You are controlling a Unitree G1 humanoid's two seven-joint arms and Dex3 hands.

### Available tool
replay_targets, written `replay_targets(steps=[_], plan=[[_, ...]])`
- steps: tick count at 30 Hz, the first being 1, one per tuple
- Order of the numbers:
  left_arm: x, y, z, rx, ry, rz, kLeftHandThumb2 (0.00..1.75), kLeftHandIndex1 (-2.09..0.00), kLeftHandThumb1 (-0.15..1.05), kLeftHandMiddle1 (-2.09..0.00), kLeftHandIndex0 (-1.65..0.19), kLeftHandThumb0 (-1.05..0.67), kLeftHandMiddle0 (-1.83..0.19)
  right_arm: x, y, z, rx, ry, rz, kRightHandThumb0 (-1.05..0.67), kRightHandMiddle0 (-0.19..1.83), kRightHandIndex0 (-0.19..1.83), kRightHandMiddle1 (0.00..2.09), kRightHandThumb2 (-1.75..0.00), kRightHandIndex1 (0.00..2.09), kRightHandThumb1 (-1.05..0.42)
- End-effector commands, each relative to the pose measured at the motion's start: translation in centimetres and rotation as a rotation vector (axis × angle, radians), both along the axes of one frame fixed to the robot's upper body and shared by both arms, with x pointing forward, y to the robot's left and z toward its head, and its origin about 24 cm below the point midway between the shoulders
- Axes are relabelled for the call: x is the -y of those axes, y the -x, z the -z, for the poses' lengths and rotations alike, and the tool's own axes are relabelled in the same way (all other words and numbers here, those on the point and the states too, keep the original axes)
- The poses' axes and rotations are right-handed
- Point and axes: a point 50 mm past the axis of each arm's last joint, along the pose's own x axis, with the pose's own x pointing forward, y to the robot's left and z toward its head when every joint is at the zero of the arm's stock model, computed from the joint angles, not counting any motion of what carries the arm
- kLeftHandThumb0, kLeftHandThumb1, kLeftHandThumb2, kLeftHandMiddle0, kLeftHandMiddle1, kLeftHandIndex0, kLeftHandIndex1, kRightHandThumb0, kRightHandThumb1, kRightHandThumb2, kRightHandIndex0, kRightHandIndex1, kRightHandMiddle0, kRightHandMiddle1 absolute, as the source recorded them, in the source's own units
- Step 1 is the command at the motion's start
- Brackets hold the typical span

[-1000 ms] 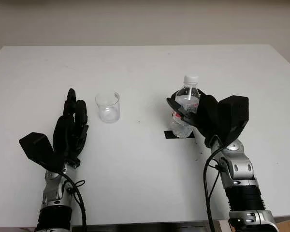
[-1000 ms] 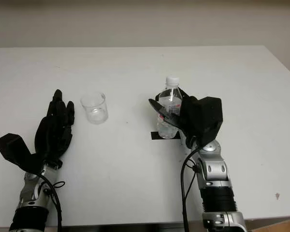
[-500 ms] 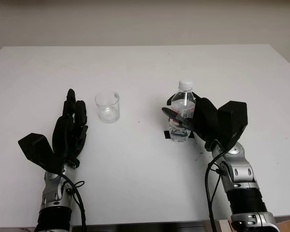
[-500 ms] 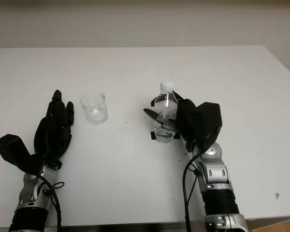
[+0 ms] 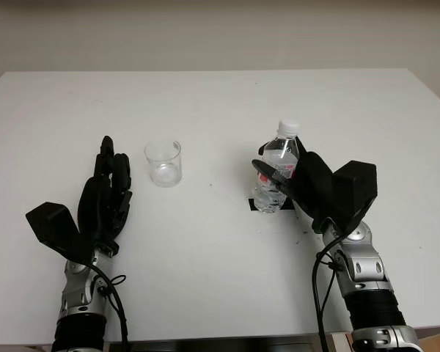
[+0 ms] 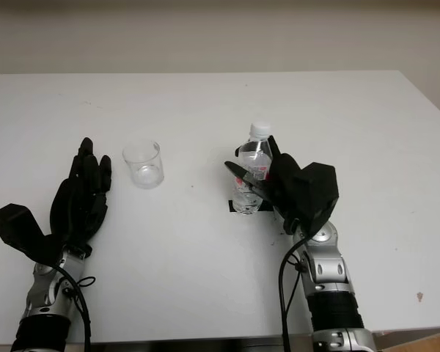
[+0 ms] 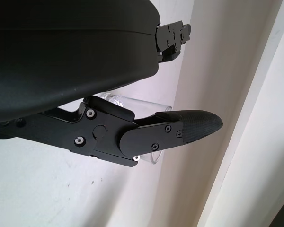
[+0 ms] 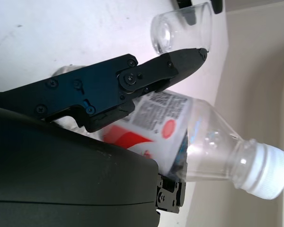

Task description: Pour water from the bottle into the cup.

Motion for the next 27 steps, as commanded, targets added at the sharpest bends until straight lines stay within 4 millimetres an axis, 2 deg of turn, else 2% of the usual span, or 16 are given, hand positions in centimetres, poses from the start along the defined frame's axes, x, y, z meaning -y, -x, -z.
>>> replay_targets(steps=[1, 2, 6, 8, 12, 15, 21, 27], plan=[[-0.51, 1.08, 1.89, -0.079, 0.011, -0.017, 0.53, -0.06, 1.05, -0.06, 0.17, -0.69, 0.13, 0.26, 0.26, -0.01, 0.005, 0.011, -0.002, -0.71, -0.19, -0.19, 1.23, -0.05, 1.02, -0.96], [-0.52, 1.07, 1.87, -0.077, 0.012, -0.016, 0.54, -0.05, 1.05, -0.05, 0.17, -0.68, 0.14, 0.31, 0.32, 0.04, 0.004, 0.009, -0.001, -0.70, -0.19, -0.19, 1.17, -0.05, 0.95, -0.95], [-0.53, 1.05, 1.82, -0.074, 0.011, -0.016, 0.54, -0.06, 1.05, -0.06, 0.17, -0.68, 0.14, 0.54, 0.54, 0.13, 0.004, 0.016, -0.008, -0.70, -0.19, -0.19, 1.08, -0.05, 0.89, -0.92], [-0.51, 1.03, 1.80, -0.076, 0.008, -0.016, 0.54, -0.06, 1.05, -0.05, 0.17, -0.68, 0.14, 0.65, 0.64, 0.13, 0.001, 0.022, -0.020, -0.70, -0.19, -0.19, 0.95, -0.05, 0.79, -0.91], [-0.39, 0.94, 1.84, -0.080, 0.009, -0.016, 0.54, -0.06, 1.05, -0.05, 0.17, -0.68, 0.14, 0.91, 0.77, -0.01, 0.007, 0.052, -0.098, -0.73, -0.18, -0.17, 0.31, -0.05, 0.16, -0.89], [-0.32, 0.91, 1.86, -0.082, 0.012, -0.013, 0.54, -0.05, 1.05, -0.05, 0.17, -0.68, 0.14, 1.02, 0.82, -0.03, 0.010, 0.062, -0.145, -0.79, -0.19, -0.19, 0.04, -0.05, 0.02, -0.88], [-0.30, 0.89, 1.84, -0.079, 0.013, -0.018, 0.53, -0.06, 1.05, -0.05, 0.16, -0.69, 0.13, 0.98, 0.87, 0.16, 0.044, 0.098, -0.160, -0.96, -0.19, -0.19, 0.00, -0.06, 0.00, -0.89], [-0.31, 0.87, 1.84, -0.081, 0.019, -0.017, 0.53, -0.05, 1.05, -0.05, 0.17, -0.68, 0.14, 1.07, 0.96, 0.33, 0.069, 0.104, -0.138, -1.01, -0.19, -0.19, 0.00, -0.06, 0.00, -0.91]])
